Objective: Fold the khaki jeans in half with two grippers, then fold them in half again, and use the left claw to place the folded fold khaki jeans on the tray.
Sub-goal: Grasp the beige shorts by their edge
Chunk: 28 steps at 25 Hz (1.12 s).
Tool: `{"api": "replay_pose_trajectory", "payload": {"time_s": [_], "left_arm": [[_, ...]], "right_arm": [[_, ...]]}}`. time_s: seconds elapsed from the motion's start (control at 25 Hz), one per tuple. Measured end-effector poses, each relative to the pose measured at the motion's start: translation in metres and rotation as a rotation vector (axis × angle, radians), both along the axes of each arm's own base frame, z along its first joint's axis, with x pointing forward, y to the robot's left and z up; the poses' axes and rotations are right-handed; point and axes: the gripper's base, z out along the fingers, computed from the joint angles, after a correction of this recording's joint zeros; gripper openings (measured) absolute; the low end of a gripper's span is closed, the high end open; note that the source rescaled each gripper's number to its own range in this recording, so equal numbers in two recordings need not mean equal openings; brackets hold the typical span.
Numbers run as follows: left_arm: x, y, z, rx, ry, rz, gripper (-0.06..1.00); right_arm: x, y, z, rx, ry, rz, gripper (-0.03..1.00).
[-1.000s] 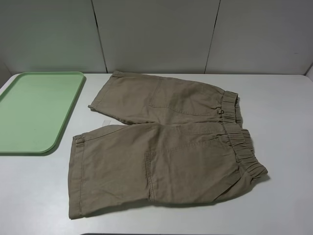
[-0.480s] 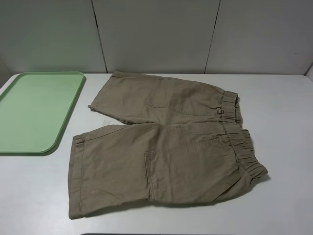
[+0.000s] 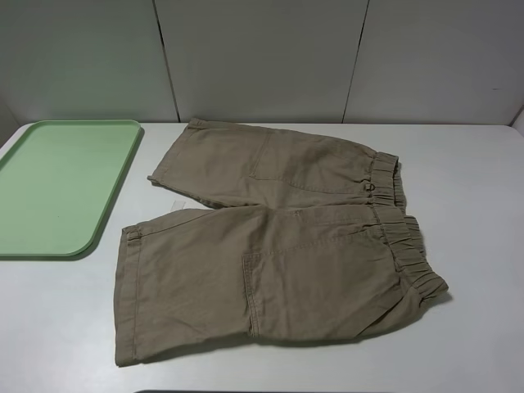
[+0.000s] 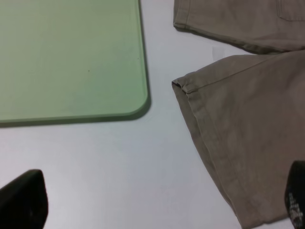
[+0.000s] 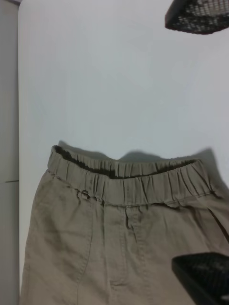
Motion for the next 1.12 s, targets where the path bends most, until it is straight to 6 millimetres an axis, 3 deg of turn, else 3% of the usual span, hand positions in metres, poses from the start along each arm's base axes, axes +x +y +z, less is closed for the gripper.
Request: {"api": "replay_pose_trajectory", "payload": {"time_s": [0.32, 0.48, 0.6, 0.8, 0.96, 1.12], "left_arm": [[0.000, 0.000, 0.000, -0.005, 0.002, -0.002, 0.99], [0.007, -0.001, 0.017, -0.013, 0.063, -0.011, 0.98], [0.023, -0.001, 0.039, 0.015, 0.112, -0.036, 0.97], [0.070, -0.001, 0.061, 0.165, 0.272, -0.190, 0.96], [0.108, -0.011, 0.055, 0.264, 0.408, -0.394, 0.96], [0.133, -0.027, 0.038, 0.472, 0.519, -0.598, 0.96]], "right_arm": [[0.001, 0.000, 0.000, 0.002, 0.009, 0.001, 1.00], [0.019, 0.003, 0.009, 0.029, 0.109, 0.019, 1.00], [0.041, 0.006, 0.023, 0.013, 0.202, 0.047, 1.00], [0.094, 0.013, 0.038, -0.104, 0.376, 0.199, 1.00], [0.131, 0.030, 0.032, -0.232, 0.486, 0.410, 1.00], [0.151, 0.059, 0.011, -0.405, 0.592, 0.627, 1.00]]}}
